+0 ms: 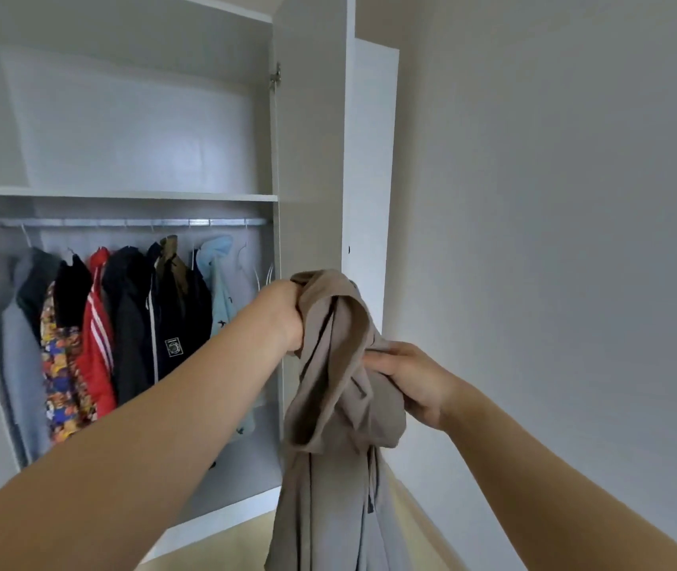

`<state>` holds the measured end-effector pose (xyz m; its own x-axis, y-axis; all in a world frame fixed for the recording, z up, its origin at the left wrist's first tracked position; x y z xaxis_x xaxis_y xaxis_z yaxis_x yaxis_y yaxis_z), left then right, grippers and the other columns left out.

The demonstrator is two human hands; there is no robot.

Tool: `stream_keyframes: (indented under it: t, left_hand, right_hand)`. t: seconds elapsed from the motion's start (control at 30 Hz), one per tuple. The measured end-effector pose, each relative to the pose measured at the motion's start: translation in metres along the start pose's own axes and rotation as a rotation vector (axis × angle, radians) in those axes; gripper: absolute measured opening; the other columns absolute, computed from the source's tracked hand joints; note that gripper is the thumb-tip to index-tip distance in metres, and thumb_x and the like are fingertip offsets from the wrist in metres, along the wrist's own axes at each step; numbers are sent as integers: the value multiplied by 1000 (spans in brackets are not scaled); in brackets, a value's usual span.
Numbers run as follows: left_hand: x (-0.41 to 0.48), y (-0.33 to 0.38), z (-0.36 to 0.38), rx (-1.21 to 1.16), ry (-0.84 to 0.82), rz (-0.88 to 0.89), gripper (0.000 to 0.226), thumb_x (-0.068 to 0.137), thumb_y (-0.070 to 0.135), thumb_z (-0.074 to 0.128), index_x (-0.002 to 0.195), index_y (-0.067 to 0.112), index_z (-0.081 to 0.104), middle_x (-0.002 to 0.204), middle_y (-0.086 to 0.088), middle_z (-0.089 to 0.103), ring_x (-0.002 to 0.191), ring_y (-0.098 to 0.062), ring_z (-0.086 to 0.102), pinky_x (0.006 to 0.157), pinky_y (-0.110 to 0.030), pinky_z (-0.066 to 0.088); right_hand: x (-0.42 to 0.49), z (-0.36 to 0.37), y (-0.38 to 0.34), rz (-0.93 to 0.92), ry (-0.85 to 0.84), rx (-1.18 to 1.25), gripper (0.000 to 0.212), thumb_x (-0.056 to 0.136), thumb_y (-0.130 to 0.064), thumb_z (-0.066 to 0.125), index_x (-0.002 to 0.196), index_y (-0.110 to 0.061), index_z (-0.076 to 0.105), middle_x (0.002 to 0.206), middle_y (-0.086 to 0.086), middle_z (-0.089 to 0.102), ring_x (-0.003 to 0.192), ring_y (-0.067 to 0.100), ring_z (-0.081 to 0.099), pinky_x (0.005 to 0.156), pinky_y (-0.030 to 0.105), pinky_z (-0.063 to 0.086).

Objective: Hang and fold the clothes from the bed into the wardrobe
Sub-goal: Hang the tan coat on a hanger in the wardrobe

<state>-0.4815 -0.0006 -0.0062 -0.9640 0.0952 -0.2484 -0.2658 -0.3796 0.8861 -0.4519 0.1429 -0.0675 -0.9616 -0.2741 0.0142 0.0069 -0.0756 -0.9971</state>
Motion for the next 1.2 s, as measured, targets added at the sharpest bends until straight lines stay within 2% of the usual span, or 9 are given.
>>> stream_keyframes:
  t: [0.2, 0.37, 0.5, 0.63, 0.73, 0.83, 0.9, 1.07, 1.2]
  left_hand:
    - [-1, 5, -36, -23, -67, 136, 34, 96, 34, 46, 97, 6, 64, 95, -13, 65, 92, -26, 57, 90, -35, 43]
    - [-14, -15, -63, 173, -179, 156, 54, 70, 44, 63, 119, 22, 60, 115, -5, 67, 106, -23, 63, 80, -36, 55]
    - [-18, -15, -98, 39, 115, 167, 16, 90, 24, 56, 93, 11, 65, 78, -7, 74, 77, -24, 68, 65, -33, 54]
    - [-24, -26, -141, 15, 429, 118, 20, 91, 24, 56, 78, 10, 63, 61, -8, 67, 67, -24, 59, 56, -33, 47]
    - [-33, -24, -157, 60, 511, 120, 22, 91, 30, 57, 89, 10, 65, 69, -8, 67, 69, -22, 59, 58, -31, 47]
    - [-45, -12, -168, 137, 539, 154, 27, 89, 35, 58, 99, 12, 67, 83, -9, 67, 79, -25, 60, 72, -33, 49]
    - [-52, -4, -174, 128, 516, 161, 26, 89, 38, 57, 90, 15, 69, 74, -9, 71, 76, -26, 62, 69, -32, 51]
    - [-67, 15, -174, 138, 549, 280, 25, 93, 35, 50, 82, 19, 65, 71, -4, 70, 75, -21, 61, 62, -29, 47]
    - [-74, 40, -170, 579, 838, 625, 32, 97, 24, 38, 73, 12, 55, 73, -5, 56, 76, -25, 50, 67, -28, 37]
  right_hand:
    - [36, 21, -5, 24, 7, 173, 36, 92, -24, 56, 61, -19, 75, 70, 5, 71, 63, 17, 68, 62, 27, 54]
    - [68, 51, -13, 166, -7, 163, 31, 95, 7, 31, 81, 1, 58, 90, 17, 62, 79, 21, 63, 67, 6, 51]
    - [78, 85, -11, 183, -31, 196, 33, 99, -9, 39, 71, -8, 55, 64, 13, 57, 56, 13, 56, 40, 17, 48]
    - [77, 88, 21, 307, -29, 285, 32, 95, -36, 50, 108, -10, 64, 98, 9, 69, 86, 24, 60, 75, 35, 53]
    - [78, 84, 35, 395, 32, 287, 36, 100, -35, 38, 107, -7, 60, 95, 11, 62, 75, 24, 54, 70, 34, 49]
    - [81, 82, 35, 433, 40, 276, 39, 101, -35, 36, 97, -5, 59, 103, 11, 55, 79, 28, 50, 88, 42, 42]
    - [83, 85, 29, 397, 54, 196, 37, 101, -28, 36, 116, -1, 56, 102, 9, 51, 92, 31, 51, 102, 41, 37]
    - [86, 96, 23, 329, 48, 176, 38, 103, -18, 32, 132, 2, 46, 72, 4, 46, 62, 17, 40, 87, 31, 37]
    - [84, 98, 8, 297, 123, 340, 22, 96, -25, 51, 92, -6, 61, 74, 6, 55, 62, 18, 50, 61, 28, 47]
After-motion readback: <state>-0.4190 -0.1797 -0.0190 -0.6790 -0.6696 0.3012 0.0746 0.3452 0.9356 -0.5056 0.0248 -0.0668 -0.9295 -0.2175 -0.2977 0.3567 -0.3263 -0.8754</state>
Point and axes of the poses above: each hand's wrist, its own x-axis towards the middle knuckle, its own z-axis out of the palm, y = z × x, the point moved 4 cm from there along x, towards the middle knuckle
